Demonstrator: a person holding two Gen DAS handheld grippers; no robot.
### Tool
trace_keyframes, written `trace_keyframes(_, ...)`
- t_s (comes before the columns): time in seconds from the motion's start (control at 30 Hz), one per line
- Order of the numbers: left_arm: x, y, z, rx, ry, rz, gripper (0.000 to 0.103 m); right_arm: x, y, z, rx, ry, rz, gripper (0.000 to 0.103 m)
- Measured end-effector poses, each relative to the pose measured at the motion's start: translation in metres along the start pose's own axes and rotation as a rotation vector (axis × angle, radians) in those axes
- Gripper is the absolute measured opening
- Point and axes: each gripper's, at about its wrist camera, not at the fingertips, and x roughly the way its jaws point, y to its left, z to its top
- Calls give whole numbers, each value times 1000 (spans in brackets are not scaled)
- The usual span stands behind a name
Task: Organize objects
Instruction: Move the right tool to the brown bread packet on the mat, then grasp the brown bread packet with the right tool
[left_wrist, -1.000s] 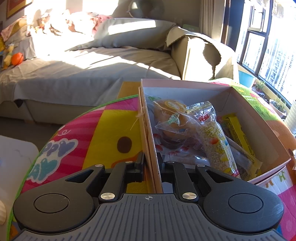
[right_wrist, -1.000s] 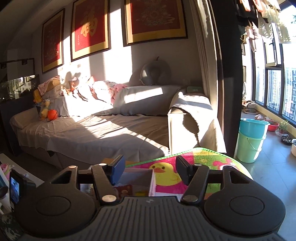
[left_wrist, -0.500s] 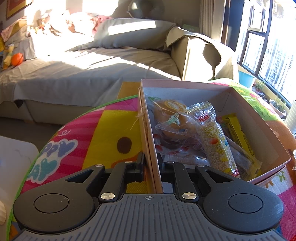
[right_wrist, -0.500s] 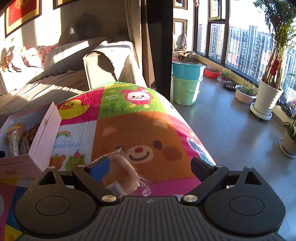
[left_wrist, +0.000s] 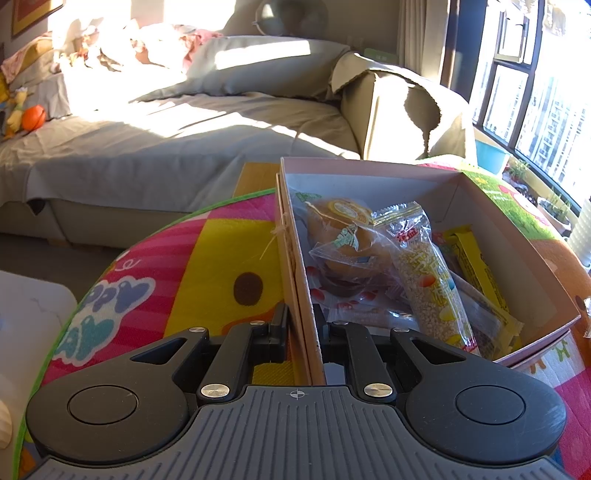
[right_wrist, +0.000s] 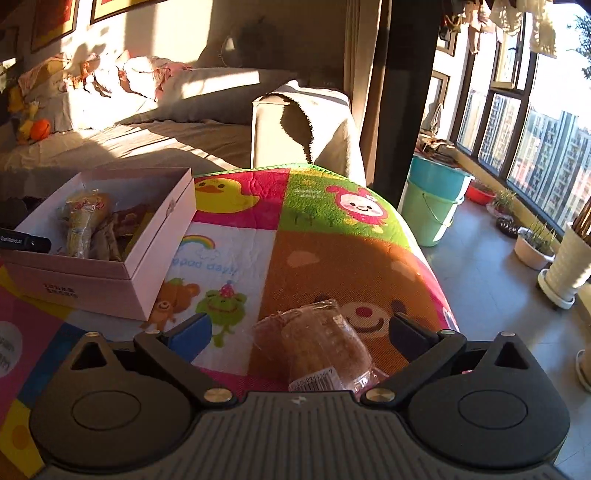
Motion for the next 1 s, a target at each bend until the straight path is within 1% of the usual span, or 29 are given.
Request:
trace_keyframes(0.07, 0, 0, 0, -1, 0, 0, 14, 14, -1, 3, -20, 21, -5, 102)
trace_keyframes(0.2, 0, -1, 0, -2, 1, -1, 14, 39, -11, -2, 21, 104, 24, 102)
trace_keyframes(0.23, 0, -1, 0, -2, 1, -1, 14, 41, -13, -4, 36, 117, 31, 98)
trace_keyframes(0.27, 0, -1, 0, -2, 1, -1, 14, 41, -14, -6, 45, 124, 39, 88)
trace_keyframes(0.3, 0, -1, 0, -2, 1, -1, 14, 39, -15, -8, 54, 129, 43, 83)
trace_keyframes(0.33, 0, -1, 0, -2, 0, -1, 14, 37, -15, -11, 60, 132, 40, 73)
trace_keyframes(0.37, 0, -1, 0, -2, 1, -1, 14, 34, -15, -12, 62, 137, 36, 59)
trace_keyframes(0.43, 0, -1, 0, -2, 0, -3, 14, 24, -13, -13, 66, 146, 44, 55)
trace_keyframes(0.53, -1, -1, 0, -6, -1, -7, 14, 6, -4, -11, 53, 142, 74, 54)
trace_keyframes(0.6, -1, 0, 0, -6, -1, -7, 14, -10, 7, -7, 29, 125, 102, 54)
trace_keyframes(0.7, -1, 0, 0, -7, -1, -7, 14, -34, 23, 8, 4, 78, 180, 53)
trace_keyframes(0.87, 0, 1, 0, -8, -1, -7, 14, -73, 49, 52, -23, -77, 312, 53)
trace_keyframes(0.93, -1, 1, 0, -8, -1, -6, 14, -79, 55, 71, -8, -133, 353, 53)
trace_keyframes(1.0, -1, 1, 0, -9, -2, -7, 14, -79, 62, 90, 17, -179, 375, 54)
